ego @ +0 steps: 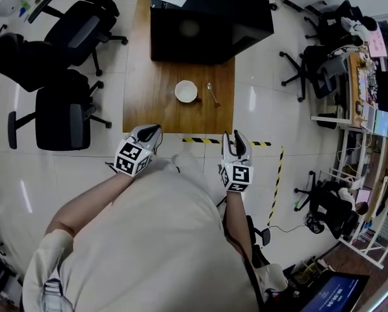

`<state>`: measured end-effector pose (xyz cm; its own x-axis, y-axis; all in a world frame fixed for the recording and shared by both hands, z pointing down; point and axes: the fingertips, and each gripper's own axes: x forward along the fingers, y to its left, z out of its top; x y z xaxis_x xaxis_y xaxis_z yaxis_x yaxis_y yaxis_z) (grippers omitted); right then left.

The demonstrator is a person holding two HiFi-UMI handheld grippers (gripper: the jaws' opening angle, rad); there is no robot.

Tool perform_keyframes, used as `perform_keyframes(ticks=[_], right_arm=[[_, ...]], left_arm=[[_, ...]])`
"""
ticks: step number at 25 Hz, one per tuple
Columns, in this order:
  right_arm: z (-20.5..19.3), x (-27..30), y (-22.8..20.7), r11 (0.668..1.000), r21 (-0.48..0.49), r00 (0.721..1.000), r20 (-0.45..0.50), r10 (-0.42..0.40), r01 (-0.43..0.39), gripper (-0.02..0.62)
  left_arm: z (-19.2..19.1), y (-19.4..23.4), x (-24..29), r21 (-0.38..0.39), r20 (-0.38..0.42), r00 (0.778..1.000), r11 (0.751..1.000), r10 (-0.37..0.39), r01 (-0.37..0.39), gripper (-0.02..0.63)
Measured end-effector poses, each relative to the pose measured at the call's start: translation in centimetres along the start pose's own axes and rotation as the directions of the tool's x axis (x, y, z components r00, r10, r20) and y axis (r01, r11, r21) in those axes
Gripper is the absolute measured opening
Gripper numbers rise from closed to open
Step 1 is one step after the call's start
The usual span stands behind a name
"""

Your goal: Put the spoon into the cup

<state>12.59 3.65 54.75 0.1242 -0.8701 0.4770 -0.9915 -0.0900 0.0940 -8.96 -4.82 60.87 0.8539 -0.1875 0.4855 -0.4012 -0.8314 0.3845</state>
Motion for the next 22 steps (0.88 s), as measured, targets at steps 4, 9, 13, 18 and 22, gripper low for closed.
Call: perform_keyframes(ticks=[4,9,13,18,22], right_arm=[[-0.2,0.6,1.5,0.998,-0.07,0.999,-0.037,0.004,-0.006,0.135],[-0.9,2.2,1.1,0.998,-0.063,0.998,-0.065,0.009,-0.013,0.135],[-0.6,4.0,-0.6,0.999,-0.039,0.998,-0.053,0.026,-0.028,0.135],[-1.9,5.7,-3.0,0.997,-0.04,0.996,-0.057,0.064,-0.066,0.135],[-4.4,7.3,-5.0,0.995,-0.033,0.99,-0.103,0.093,-0.097,0.135]], left_arm=[[0.4,1.4,0.5,-0.002,0.011,1.0,1.0,-0.017,0.017,0.0],[1.1,2.4,0.2,-0.067,0.026,0.999,0.997,-0.02,0.022,0.0],[2.2,3.2,0.8,-0.076,0.043,0.999,0.997,0.014,-0.011,0.0],[4.5,3.2,2.1,-0.06,0.064,0.996,0.996,0.064,-0.06,0.0],[6.6,1.5,2.6,-0.039,0.094,0.993,0.997,0.075,-0.072,0.0]])
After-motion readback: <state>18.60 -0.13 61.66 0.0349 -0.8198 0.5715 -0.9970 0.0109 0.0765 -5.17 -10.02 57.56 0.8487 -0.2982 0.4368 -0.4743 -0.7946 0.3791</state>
